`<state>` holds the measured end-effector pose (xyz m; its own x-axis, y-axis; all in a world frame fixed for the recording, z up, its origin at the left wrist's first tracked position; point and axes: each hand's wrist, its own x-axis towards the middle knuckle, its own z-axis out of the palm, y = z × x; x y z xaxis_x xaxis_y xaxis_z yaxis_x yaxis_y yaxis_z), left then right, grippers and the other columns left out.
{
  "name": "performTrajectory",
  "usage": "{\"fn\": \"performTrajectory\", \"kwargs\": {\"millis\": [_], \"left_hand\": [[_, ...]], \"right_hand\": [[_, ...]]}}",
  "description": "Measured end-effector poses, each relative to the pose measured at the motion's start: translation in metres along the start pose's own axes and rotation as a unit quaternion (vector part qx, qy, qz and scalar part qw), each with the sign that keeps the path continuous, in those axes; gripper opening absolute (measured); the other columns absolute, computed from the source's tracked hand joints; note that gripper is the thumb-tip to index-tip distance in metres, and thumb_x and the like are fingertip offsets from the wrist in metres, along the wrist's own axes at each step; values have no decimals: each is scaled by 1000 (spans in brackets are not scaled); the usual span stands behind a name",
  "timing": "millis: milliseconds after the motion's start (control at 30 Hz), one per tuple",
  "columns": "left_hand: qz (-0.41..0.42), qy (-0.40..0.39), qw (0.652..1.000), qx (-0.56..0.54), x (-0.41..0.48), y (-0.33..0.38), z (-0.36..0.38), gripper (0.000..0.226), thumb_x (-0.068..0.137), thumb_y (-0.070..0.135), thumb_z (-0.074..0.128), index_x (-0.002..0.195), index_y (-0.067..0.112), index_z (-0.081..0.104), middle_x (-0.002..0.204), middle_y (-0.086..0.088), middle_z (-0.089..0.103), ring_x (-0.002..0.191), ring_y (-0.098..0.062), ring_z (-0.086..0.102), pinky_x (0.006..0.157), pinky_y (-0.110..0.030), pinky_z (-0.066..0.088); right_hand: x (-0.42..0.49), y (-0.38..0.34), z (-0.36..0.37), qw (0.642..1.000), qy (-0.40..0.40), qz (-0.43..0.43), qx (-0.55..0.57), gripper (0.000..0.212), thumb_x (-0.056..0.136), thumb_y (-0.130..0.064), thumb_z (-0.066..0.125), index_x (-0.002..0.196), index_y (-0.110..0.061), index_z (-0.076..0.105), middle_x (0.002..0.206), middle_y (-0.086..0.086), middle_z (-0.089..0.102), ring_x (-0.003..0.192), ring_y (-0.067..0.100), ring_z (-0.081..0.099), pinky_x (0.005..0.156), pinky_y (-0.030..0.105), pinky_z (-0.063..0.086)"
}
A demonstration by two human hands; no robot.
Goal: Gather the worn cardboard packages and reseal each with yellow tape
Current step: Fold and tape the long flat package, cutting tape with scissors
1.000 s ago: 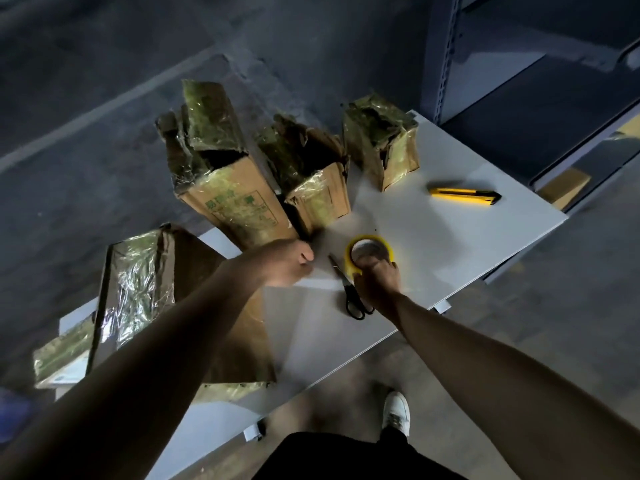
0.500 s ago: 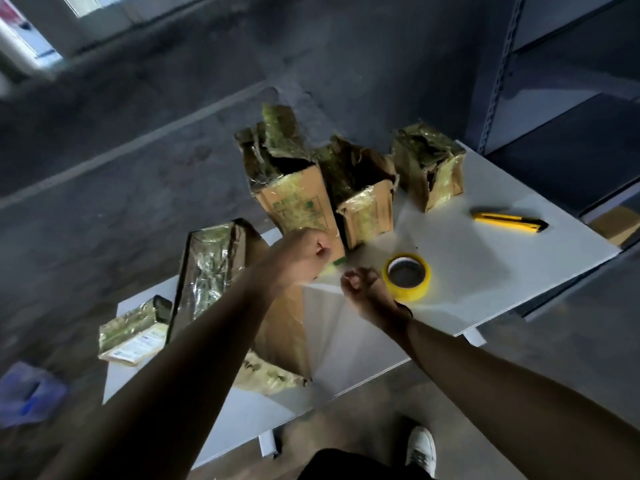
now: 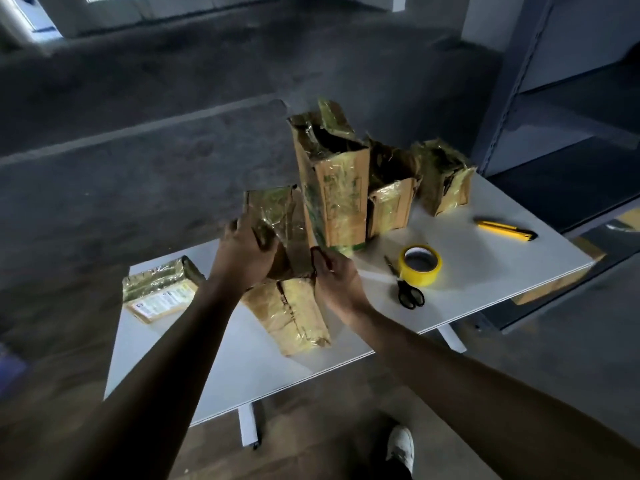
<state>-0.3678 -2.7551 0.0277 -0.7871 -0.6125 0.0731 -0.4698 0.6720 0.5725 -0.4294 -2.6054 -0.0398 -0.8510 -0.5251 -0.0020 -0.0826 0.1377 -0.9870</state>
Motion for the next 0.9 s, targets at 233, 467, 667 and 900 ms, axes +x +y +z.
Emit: {"fn": "performTrajectory", "kwargs": {"millis": [233,467,667,900], "left_hand": [[-122,-11,976,-181,-19,-17,10,53,96,47,57,135,12,47,119,-6,62,99,-20,59,66,-25,42],[-116,-19,972,-205,-20,-19,16,50,99,45,53,138,14,44,120,-4,58,105,-23,56,85,-36,46],[-121,-46,962,-240,-14,-21,13,39,103,35,46,137,15,43,127,-6,57,113,-26,56,99,-45,48],[-47,-132,943,-304,-26,-34,3,38,100,50,47,131,29,41,120,-1,60,106,-14,59,92,-35,51]], "right_hand": [[-40,-27,20,999,0,11,35,43,106,-41,36,138,-16,51,134,10,59,121,16,54,99,28,42],[-54,1,19,989,-120,90,-13,81,78,-87,31,135,-32,50,129,-11,58,120,8,52,98,22,39],[-42,-17,15,996,-30,-10,79,49,103,-48,43,148,-29,41,118,-13,62,107,0,56,92,17,43],[-28,9,16,987,-52,62,-136,22,100,-41,54,98,-19,58,80,0,66,70,16,62,54,19,48]]}}
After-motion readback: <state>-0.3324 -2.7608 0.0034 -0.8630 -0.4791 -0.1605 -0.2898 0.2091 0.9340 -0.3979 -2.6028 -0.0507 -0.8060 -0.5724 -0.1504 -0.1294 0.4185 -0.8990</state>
